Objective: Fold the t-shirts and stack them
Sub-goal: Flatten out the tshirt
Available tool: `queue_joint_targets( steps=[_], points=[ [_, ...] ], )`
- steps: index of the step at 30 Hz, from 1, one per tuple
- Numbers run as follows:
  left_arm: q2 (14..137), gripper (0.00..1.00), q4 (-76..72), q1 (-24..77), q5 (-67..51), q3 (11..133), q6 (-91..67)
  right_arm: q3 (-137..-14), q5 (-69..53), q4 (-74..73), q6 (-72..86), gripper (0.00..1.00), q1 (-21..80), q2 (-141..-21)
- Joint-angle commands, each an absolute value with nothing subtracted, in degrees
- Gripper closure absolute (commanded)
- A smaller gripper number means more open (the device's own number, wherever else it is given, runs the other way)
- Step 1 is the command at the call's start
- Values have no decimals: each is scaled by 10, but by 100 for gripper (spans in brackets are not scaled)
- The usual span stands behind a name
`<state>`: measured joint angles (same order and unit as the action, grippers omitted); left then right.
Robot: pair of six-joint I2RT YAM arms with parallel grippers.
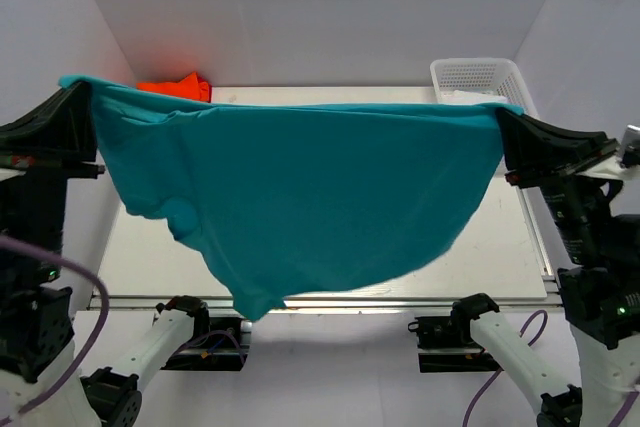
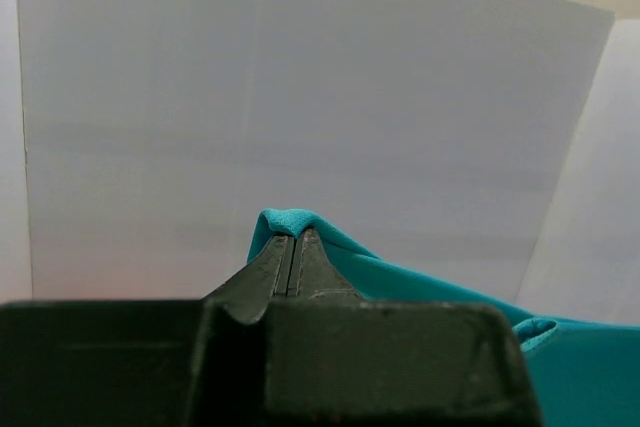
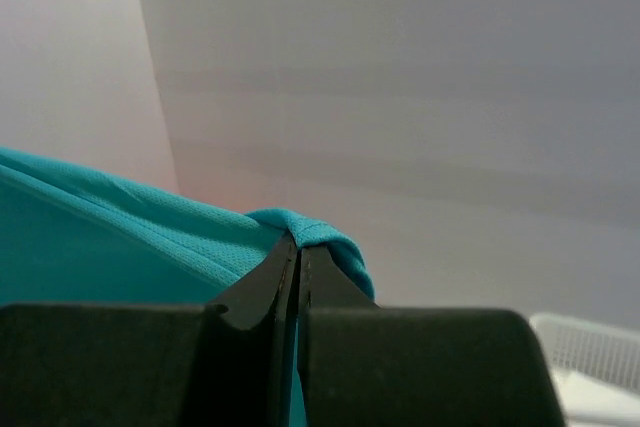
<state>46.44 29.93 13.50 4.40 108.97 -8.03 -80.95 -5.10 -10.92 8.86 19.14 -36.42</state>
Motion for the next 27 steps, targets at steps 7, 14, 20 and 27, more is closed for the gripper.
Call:
queue_joint_targets(
  steps=[7,14,20,27],
  points=[
    [499,100,184,131,163,809,-108,-624,124,-19,177,100,190,-443],
    [698,100,127,131,216,721,-161,-544,198,67,231,100,185,-615],
    [958,100,102,114,208,828,-160,-648,184,42,237,100,160,-896],
    [1170,100,114,90,121,991,-142,-850,136,-18,227,100,134,-1127]
  ],
)
